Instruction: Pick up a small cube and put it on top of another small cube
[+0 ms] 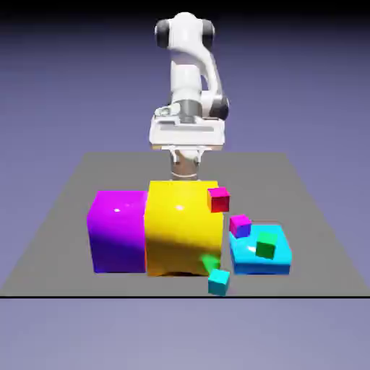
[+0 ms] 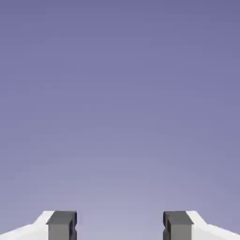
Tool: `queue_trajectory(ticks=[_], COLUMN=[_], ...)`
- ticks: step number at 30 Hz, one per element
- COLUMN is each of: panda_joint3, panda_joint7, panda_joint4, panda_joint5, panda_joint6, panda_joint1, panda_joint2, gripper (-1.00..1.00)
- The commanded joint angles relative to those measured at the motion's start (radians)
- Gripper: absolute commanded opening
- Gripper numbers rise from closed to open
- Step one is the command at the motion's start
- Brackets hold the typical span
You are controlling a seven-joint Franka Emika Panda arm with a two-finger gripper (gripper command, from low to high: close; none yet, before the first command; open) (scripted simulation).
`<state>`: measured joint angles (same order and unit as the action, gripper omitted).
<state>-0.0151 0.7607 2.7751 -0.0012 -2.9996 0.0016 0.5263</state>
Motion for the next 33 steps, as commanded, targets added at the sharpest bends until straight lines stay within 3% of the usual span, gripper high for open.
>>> queue_trajectory(ticks=[1, 33], panda_joint3=[-0.013, -0.402], panda_joint7=[0.016, 0.522], panda_joint4=[-0.029, -0.926], panda_joint5=[-0.001, -0.031], panda_joint6=[0.031, 0.992], panda_joint1=[-0.009, -0.277], panda_joint2=[-0.036, -1.161], gripper=[0.00, 0.00])
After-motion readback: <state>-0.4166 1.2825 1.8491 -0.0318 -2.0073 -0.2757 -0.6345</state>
